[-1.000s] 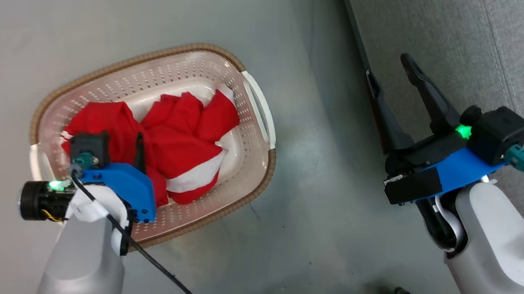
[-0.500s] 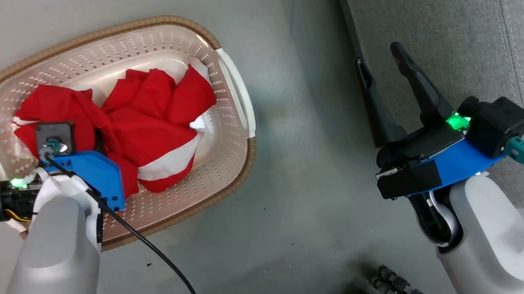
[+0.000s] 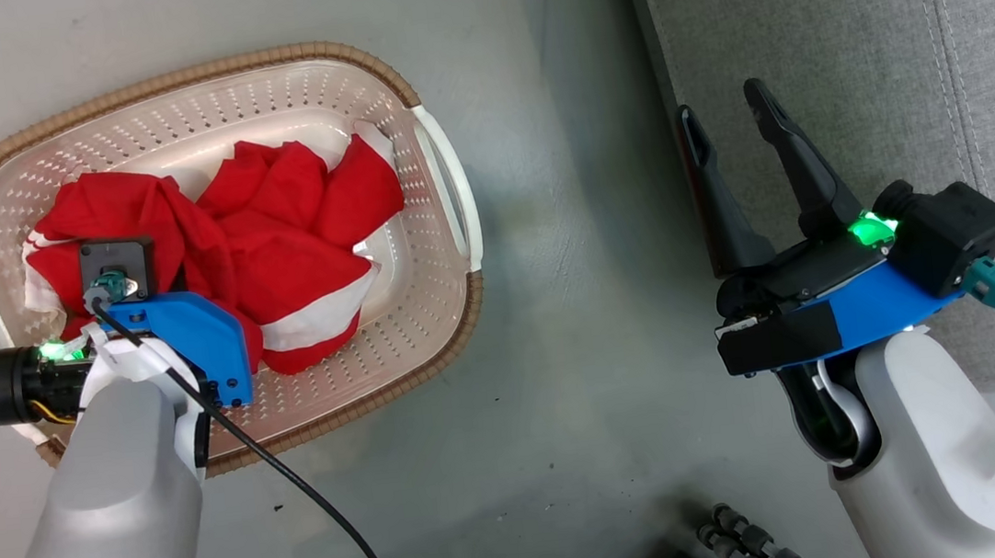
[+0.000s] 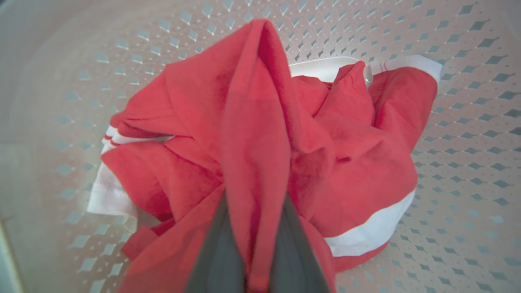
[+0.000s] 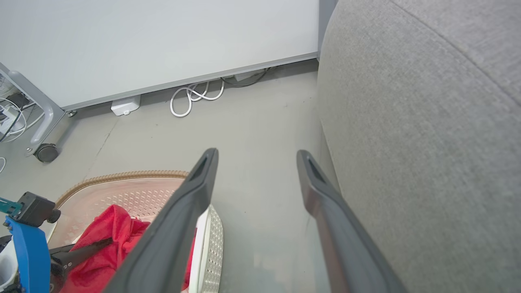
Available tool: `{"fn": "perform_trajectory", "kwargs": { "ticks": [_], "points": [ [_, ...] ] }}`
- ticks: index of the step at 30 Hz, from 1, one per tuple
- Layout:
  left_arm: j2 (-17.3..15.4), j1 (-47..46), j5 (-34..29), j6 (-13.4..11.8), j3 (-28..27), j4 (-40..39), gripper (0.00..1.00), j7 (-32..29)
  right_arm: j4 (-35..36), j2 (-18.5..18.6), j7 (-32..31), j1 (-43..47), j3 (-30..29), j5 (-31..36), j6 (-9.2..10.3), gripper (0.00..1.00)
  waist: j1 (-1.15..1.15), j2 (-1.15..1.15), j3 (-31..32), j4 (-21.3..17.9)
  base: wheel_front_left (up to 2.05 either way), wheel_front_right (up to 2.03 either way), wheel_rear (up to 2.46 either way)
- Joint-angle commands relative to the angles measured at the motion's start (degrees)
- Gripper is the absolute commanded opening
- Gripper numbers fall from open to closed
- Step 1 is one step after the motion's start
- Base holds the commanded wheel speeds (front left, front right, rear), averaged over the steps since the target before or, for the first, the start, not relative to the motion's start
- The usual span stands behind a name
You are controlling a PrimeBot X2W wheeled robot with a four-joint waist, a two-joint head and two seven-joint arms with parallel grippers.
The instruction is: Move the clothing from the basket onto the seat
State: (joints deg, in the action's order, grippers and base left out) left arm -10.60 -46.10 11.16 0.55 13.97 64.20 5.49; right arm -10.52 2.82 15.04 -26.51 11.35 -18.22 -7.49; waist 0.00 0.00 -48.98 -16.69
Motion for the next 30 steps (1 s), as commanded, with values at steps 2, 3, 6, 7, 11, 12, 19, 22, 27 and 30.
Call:
{"fn": "perform_trajectory", "kwargs": {
  "ticks": [2, 3, 6, 7, 11, 12, 19, 22, 27, 30],
  "points": [
    [-0.2, -0.9, 0.4, 0.3, 0.2, 0.3, 0.0, 0.3, 0.0, 0.1, 0.2, -0.7, -0.1, 0.0, -0.01, 1.0, 0.0, 0.0, 0.1, 0.1, 0.0, 0.0, 0.0],
    [-0.1, -0.9, 0.5, 0.4, 0.2, 0.4, 0.0, 0.5, 0.1, 0.1, 0.2, -0.7, -0.1, 0.1, -0.01, 1.0, 0.0, 0.0, 0.1, 0.2, 0.0, 0.0, 0.0],
    [0.0, -1.0, 0.9, 0.3, 0.2, 0.7, 0.0, 0.8, 0.1, 0.1, 0.2, -0.7, -0.2, 0.3, -0.01, 1.0, 0.0, 0.0, 0.2, 0.4, 0.0, 0.0, 0.0],
    [-0.1, -1.0, 0.9, 0.4, 0.2, 0.8, 0.0, 0.9, 0.1, 0.1, 0.2, -0.7, -0.2, 0.4, -0.01, 1.0, 0.0, 0.0, 0.3, 0.4, 0.0, 0.0, 0.0],
    [-0.4, -1.3, 1.6, 0.9, 0.2, 1.5, 0.0, 1.3, 0.1, 0.1, 0.2, -0.8, -0.2, 0.4, -0.01, 1.0, 0.0, 0.0, 0.3, 0.5, 0.0, 0.0, 0.0],
    [-0.5, -1.3, 1.8, 1.2, 0.2, 1.6, 0.0, 1.6, 0.1, 0.1, 0.2, -0.9, -0.1, 0.3, -0.01, 1.0, 0.0, 0.0, 0.3, 0.5, 0.0, 0.0, 0.0],
    [0.1, -0.5, 2.9, 3.0, 0.5, 3.6, 0.0, 4.0, -0.8, 0.1, 0.2, -0.8, -0.3, 0.8, -0.01, 1.0, 0.0, 0.0, 2.7, 1.1, 0.0, 0.0, 0.0],
    [0.9, -0.2, 3.1, 4.0, 0.9, 4.4, 0.0, 5.2, -1.2, 0.1, 0.2, -0.3, -0.5, 1.3, -0.01, 1.0, 0.0, 0.0, 5.0, 1.7, 0.0, 0.0, 0.0],
    [2.7, 0.8, 4.1, 5.7, 1.7, 4.9, 0.0, 7.5, -2.3, 0.1, 0.2, 1.4, -1.2, 2.5, -0.01, 1.0, 0.0, 0.0, 10.8, 3.3, 0.0, 0.0, 0.0],
    [3.9, 1.7, 4.6, 6.5, 2.7, 4.5, 0.0, 8.6, -3.2, 0.1, 0.2, 2.6, -1.5, 3.0, -0.01, 1.0, 0.0, 0.0, 14.8, 4.5, 0.0, 0.0, 0.0]
  ]
}}
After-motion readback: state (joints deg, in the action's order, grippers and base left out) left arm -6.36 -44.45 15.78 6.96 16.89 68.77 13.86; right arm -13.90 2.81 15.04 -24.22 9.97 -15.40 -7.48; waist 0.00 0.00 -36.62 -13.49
